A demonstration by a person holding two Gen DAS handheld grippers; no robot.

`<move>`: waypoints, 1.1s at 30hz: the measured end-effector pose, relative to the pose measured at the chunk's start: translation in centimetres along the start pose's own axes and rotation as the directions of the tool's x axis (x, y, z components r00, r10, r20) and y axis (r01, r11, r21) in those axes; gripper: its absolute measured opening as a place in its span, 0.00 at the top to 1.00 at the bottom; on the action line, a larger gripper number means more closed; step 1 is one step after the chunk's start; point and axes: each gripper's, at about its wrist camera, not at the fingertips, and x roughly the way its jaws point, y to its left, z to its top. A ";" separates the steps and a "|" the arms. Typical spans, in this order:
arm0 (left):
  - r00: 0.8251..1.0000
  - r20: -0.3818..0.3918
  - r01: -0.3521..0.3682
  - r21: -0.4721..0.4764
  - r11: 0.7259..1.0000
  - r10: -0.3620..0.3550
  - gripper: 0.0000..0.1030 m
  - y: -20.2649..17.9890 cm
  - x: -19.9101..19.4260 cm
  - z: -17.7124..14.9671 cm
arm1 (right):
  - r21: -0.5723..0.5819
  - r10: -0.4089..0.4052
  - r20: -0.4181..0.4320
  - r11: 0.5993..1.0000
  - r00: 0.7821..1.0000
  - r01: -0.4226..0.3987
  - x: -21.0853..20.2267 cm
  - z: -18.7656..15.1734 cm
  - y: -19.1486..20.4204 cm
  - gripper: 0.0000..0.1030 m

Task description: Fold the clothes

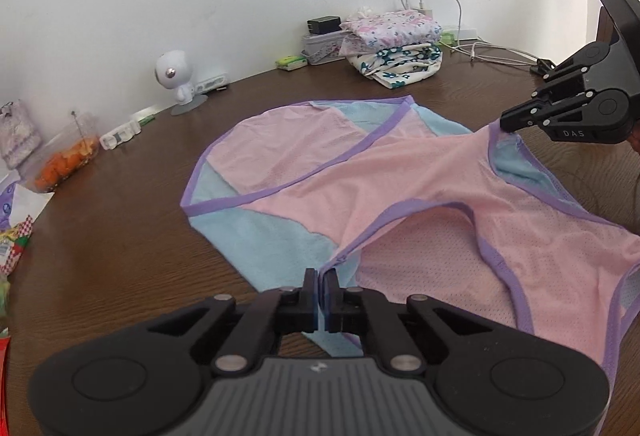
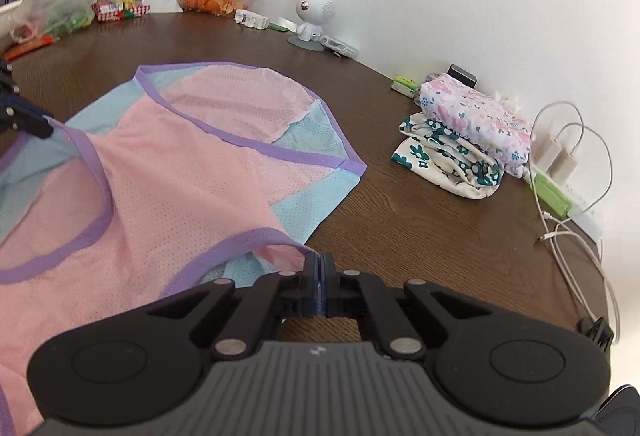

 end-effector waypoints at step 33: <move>0.995 0.074 0.068 -0.012 0.998 -0.067 0.97 -1.1 -1.1 -2.5 | -0.104 0.464 -0.160 0.870 0.871 -0.482 8.2 20.8 11.7 0.60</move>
